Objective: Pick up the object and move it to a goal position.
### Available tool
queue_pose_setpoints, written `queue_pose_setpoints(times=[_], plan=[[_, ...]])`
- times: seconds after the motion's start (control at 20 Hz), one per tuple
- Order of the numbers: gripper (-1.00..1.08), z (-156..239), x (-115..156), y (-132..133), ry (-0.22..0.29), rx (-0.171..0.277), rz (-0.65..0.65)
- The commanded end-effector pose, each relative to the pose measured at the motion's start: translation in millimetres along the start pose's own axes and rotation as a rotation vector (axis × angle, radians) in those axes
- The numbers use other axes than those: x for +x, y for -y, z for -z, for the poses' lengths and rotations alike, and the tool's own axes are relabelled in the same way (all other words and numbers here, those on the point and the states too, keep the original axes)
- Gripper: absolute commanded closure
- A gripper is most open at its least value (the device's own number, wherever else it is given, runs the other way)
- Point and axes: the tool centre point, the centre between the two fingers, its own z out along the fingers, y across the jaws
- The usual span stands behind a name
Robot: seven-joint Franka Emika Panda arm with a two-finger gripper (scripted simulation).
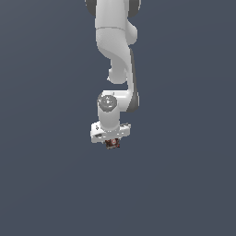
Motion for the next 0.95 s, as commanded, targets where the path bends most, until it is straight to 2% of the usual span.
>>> queue_pose_setpoints(times=[0.0,0.6,0.9], plan=[[1.08,4,1,3,-0.001,0.000,0.000],[1.08,62,21,65,0.000,0.000,0.003],[1.08,73,26,76,0.000,0.000,0.003]])
